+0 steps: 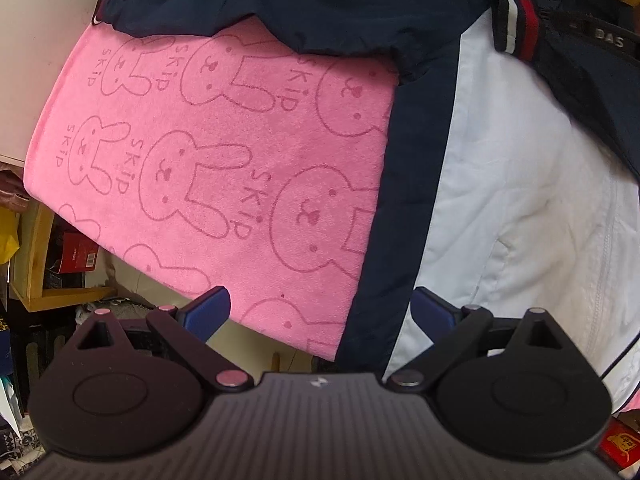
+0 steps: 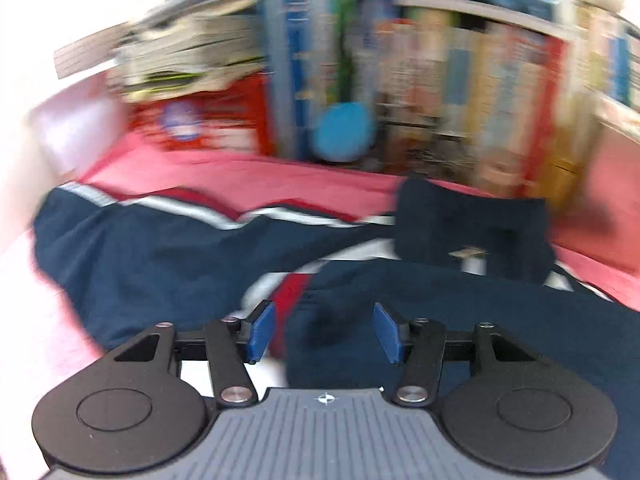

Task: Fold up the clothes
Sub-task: 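Carry the held sleeve across the jacket front with the right gripper, then open the right gripper to lay the sleeve on the jacket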

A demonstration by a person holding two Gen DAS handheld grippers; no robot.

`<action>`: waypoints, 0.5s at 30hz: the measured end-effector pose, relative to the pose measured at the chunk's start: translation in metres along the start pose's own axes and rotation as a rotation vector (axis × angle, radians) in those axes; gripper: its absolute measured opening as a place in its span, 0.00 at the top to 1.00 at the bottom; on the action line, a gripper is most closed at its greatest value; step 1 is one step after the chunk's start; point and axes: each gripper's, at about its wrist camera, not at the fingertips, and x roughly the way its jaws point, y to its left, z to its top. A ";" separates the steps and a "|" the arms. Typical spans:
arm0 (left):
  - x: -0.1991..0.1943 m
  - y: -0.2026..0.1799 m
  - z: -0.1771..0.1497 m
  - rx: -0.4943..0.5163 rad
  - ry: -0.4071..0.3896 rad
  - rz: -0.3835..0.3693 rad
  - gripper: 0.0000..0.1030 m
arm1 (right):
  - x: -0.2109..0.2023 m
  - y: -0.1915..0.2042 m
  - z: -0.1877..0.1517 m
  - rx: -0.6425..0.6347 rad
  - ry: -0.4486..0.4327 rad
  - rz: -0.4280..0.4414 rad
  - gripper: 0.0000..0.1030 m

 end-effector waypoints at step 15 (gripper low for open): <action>0.002 0.013 0.014 -0.011 -0.003 0.011 0.05 | 0.038 0.011 -0.015 -0.099 0.094 -0.083 0.55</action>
